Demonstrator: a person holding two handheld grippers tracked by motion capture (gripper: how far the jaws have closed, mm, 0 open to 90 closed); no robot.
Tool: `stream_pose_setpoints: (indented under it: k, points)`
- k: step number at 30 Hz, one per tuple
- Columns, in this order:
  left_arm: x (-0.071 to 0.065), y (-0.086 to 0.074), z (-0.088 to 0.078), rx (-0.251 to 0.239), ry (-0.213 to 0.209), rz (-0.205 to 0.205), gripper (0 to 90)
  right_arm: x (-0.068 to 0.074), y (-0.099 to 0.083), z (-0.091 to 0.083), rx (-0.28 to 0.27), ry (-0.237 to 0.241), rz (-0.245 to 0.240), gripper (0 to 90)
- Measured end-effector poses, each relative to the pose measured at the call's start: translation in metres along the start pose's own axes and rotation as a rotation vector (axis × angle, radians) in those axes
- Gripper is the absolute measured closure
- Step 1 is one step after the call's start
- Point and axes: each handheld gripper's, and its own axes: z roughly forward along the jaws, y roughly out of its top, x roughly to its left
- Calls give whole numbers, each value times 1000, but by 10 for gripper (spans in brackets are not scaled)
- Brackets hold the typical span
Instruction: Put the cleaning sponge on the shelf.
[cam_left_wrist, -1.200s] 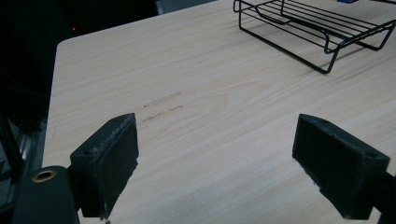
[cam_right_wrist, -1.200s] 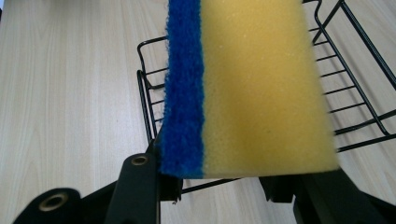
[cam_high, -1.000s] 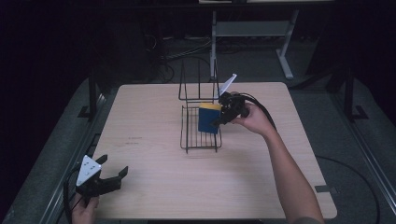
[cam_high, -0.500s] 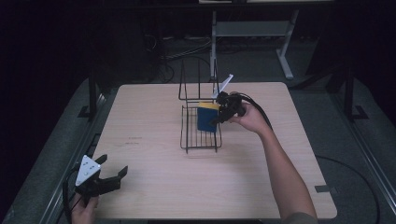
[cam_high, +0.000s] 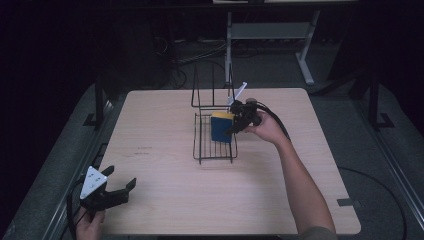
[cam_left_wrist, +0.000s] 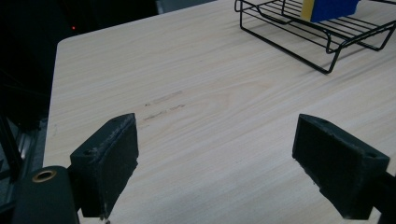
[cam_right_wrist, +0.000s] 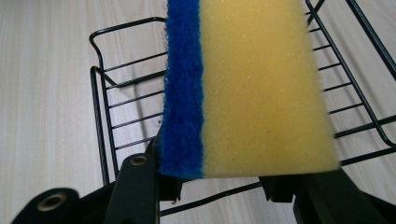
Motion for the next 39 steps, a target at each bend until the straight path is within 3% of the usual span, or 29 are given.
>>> stream_pose_setpoints:
  k: [20, 39]
  points:
    - [-1, 0, 1, 6, -1, 9, 139, -2, -2, 1, -2, 9, 6, 558]
    - [0, 1, 0, 1, -1, 3, 139, -1, -2, 0, -4, 0, 13, 490]
